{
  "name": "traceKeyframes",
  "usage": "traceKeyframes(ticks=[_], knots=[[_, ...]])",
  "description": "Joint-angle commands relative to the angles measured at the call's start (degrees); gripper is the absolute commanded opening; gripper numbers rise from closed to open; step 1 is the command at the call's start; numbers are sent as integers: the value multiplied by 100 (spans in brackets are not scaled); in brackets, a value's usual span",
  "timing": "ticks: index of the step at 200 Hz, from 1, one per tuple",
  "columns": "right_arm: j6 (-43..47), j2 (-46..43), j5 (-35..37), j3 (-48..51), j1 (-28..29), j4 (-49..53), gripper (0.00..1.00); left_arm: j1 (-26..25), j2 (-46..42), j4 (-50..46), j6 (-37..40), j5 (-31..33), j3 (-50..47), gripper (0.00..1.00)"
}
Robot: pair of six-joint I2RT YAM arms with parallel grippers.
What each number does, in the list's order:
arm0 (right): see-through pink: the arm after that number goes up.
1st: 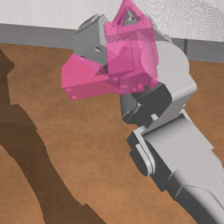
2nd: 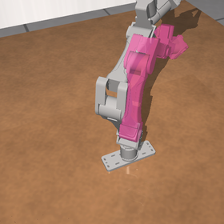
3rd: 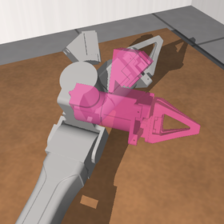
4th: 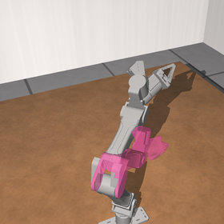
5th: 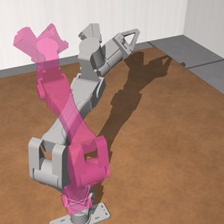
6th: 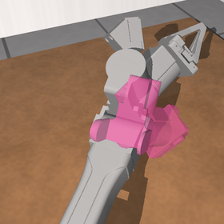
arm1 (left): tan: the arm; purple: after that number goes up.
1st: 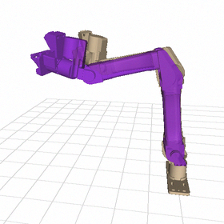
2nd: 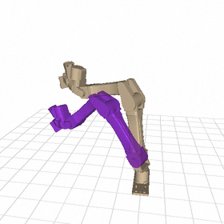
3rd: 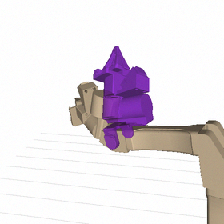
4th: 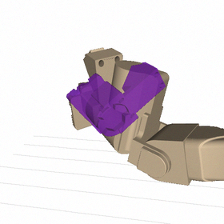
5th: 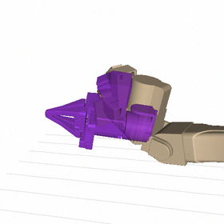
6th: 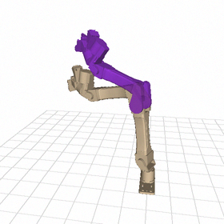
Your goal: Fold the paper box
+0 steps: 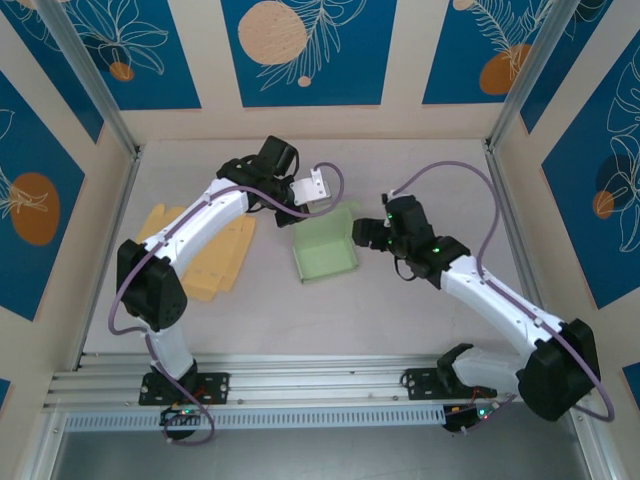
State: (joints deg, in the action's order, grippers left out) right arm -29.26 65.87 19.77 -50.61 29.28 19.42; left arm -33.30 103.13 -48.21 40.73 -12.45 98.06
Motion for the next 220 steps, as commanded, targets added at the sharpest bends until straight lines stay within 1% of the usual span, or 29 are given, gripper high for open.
traceKeyframes(ticks=[1,5,16,25,50,65,71,87,102,119,142,149,162,170,181,196,205,220], knots=[[20,-66,-976,-168,-431,337,76,-48,100,158,203,63,-75,13],[48,-57,-1162,-188,-514,314,75,-45,102,174,218,38,-61,14],[162,-11,-1666,-257,-711,252,71,-52,111,230,182,-1,-49,27],[275,62,-1921,-336,-793,238,70,-46,133,203,147,-57,27,31],[495,270,-2130,-543,-887,297,68,-49,87,171,-30,-319,154,43],[584,371,-2194,-677,-921,334,68,-53,-25,247,-255,-331,157,58],[626,406,-2212,-731,-924,359,68,-49,-98,280,-396,-272,152,61],[739,505,-2147,-874,-922,446,68,-49,-360,529,-1131,130,55,65],[822,609,-2058,-995,-931,532,68,-49,-696,795,-2070,730,-216,77],[938,733,-2133,-1127,-931,571,68,-47,-1115,891,-3062,1200,-667,86],[1058,1002,-2324,-1387,-934,678,68,-40,-1725,1100,-4246,1498,-1636,91],[1094,1106,-2402,-1445,-928,709,67,-43,-1952,1386,-4552,1431,-2039,92],[1129,1268,-2484,-1502,-908,706,66,-45,-2355,2040,-5018,1087,-2843,93],[1156,1350,-2487,-1504,-884,669,66,-45,-2535,2569,-5224,807,-3330,94],[1175,1457,-2495,-1484,-866,544,66,-53,-2723,3536,-5535,478,-3998,94],[1261,1628,-2550,-1505,-860,340,66,-51,-2773,4643,-5907,282,-4663,94],[1299,1755,-2557,-1599,-859,277,67,-50,-2707,5057,-5975,252,-4846,94],[1395,1983,-2598,-1818,-862,264,69,-58,-2513,5243,-5998,176,-4880,93]])
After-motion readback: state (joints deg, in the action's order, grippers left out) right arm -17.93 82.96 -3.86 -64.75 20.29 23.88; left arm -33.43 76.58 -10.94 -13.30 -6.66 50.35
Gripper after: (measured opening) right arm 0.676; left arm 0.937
